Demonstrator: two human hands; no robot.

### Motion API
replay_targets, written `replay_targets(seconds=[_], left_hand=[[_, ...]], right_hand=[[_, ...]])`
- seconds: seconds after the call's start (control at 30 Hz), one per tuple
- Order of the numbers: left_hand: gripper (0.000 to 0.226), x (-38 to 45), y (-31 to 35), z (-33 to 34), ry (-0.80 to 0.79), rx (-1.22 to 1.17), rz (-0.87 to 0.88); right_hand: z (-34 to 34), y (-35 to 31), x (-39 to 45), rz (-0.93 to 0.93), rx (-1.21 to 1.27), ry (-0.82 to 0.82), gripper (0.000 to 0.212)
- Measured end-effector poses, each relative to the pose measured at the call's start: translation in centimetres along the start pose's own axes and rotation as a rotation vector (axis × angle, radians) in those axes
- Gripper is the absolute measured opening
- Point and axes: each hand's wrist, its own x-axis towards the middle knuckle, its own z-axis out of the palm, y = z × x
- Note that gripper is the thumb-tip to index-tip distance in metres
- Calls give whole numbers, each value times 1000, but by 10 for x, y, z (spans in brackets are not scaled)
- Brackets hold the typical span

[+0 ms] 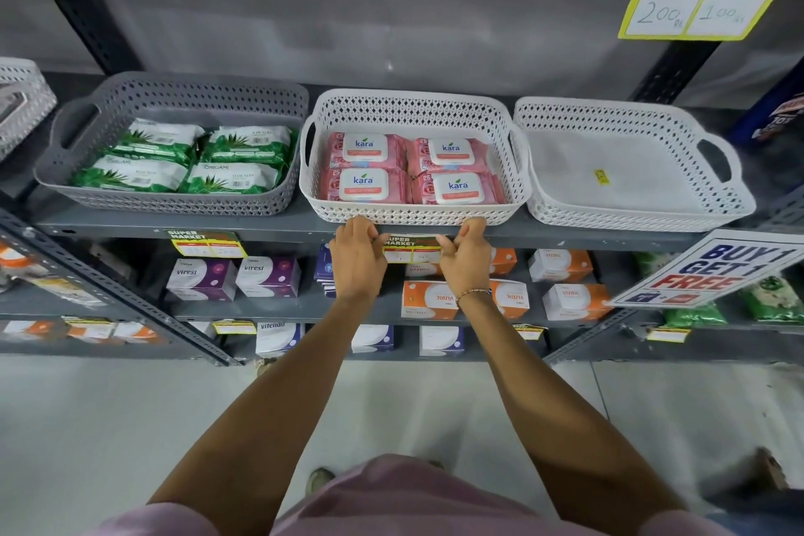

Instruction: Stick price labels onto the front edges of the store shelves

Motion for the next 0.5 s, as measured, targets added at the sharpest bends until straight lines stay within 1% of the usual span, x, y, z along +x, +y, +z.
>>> replay_targets(seconds=[0.1,0.2,0.27,0.37,0.43,0.5], left_hand=[[20,0,0,-4,-24,-28,10],[13,0,-1,-10,-86,-3,19],[16,-2,-4,-17,-113,56,27],[23,-8,-13,-32,-133,166,39],[27,-12,-12,-44,-114,187,98],[25,-16,-5,-52,-66,218,238]], right_hand=[[-2,-3,0,15,-16,8,31],[-8,-2,-4,-7,-12,-27,22],[-14,-2,-14,-37,-69,-46,17],[-18,-2,-33,-62,-138,-9,19],[-19,-9,-46,-93,-168,41,14],[-20,-18,-53,-192,-190,87,9]])
